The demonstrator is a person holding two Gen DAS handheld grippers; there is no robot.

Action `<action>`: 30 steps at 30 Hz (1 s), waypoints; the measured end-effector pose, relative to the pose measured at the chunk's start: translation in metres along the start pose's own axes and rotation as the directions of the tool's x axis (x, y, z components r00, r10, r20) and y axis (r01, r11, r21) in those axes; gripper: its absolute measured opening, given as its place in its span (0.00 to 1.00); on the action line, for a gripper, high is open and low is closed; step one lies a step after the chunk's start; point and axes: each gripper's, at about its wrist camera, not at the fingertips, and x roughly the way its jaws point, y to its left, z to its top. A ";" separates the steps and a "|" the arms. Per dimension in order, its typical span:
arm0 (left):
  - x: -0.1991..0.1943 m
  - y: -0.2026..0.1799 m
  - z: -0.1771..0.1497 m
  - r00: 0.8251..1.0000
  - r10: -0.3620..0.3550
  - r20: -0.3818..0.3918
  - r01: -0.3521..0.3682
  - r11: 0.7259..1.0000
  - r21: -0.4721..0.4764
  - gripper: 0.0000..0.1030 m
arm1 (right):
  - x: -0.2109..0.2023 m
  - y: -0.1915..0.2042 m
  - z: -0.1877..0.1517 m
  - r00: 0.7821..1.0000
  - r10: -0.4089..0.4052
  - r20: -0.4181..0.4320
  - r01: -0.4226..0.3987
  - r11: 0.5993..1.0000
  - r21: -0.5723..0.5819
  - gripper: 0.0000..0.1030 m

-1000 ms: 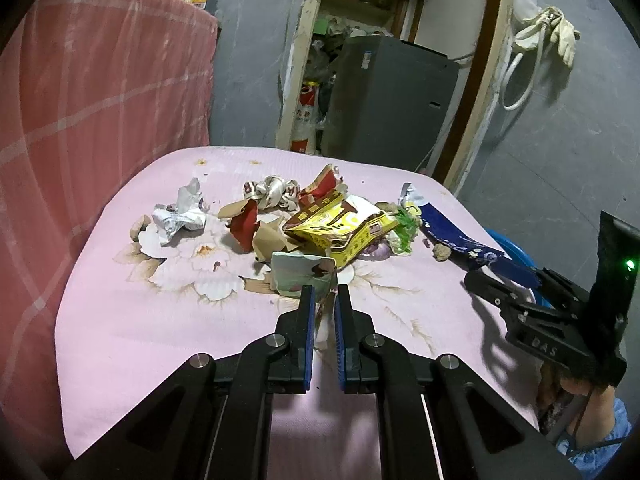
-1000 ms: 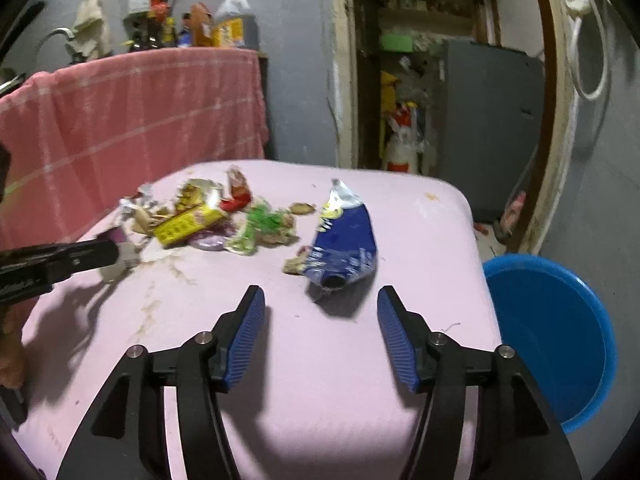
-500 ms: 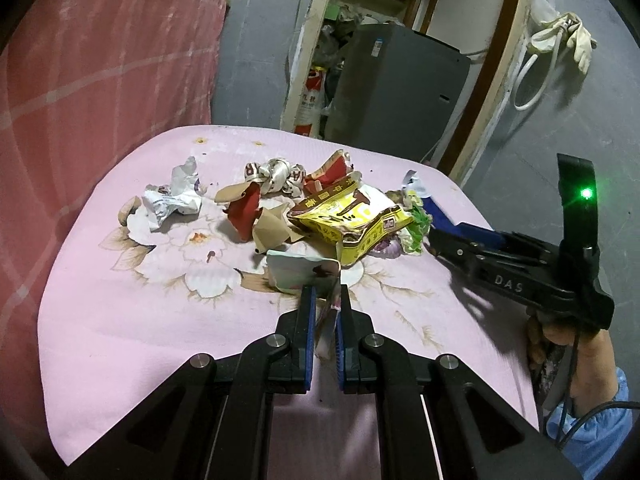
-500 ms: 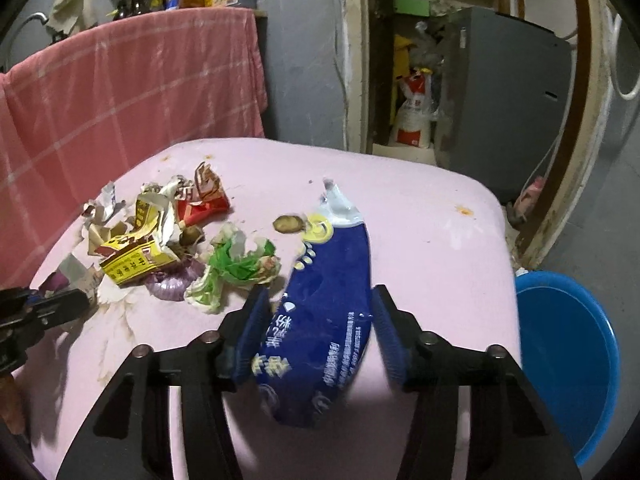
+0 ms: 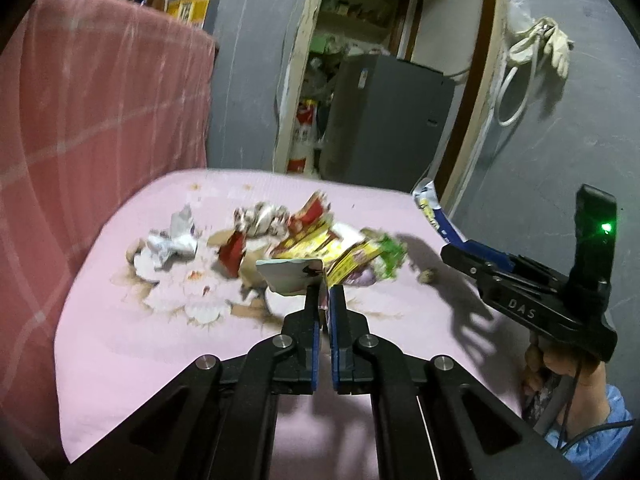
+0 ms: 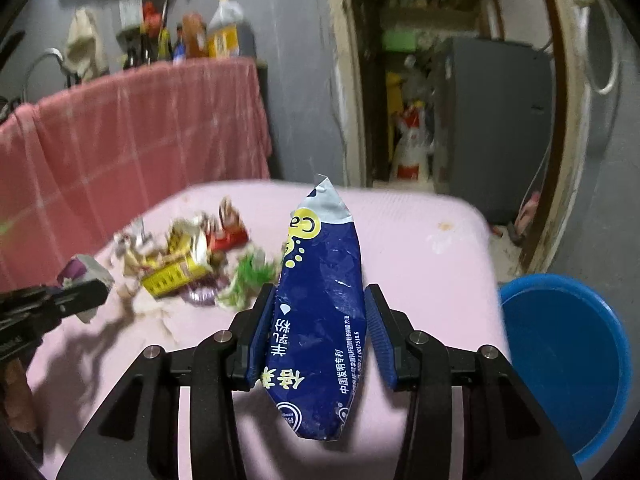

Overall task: Collect trash
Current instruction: 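Carry the blue wrapper over the blue basin and open the right gripper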

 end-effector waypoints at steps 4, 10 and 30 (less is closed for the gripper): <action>-0.010 -0.019 0.016 0.996 -0.037 0.077 0.035 0.999 0.024 0.03 | -0.029 -0.002 0.004 0.989 -0.026 0.144 0.024 1.000 0.016 0.41; -0.017 -0.063 0.042 0.969 -0.123 0.215 0.100 0.988 0.118 0.03 | -0.081 -0.011 0.013 0.920 -0.126 0.372 0.126 0.992 0.026 0.41; 0.108 -0.219 0.078 0.931 -0.361 -0.052 0.362 0.899 0.245 0.03 | -0.113 -0.142 -0.015 0.842 -0.444 0.305 0.357 0.884 0.302 0.41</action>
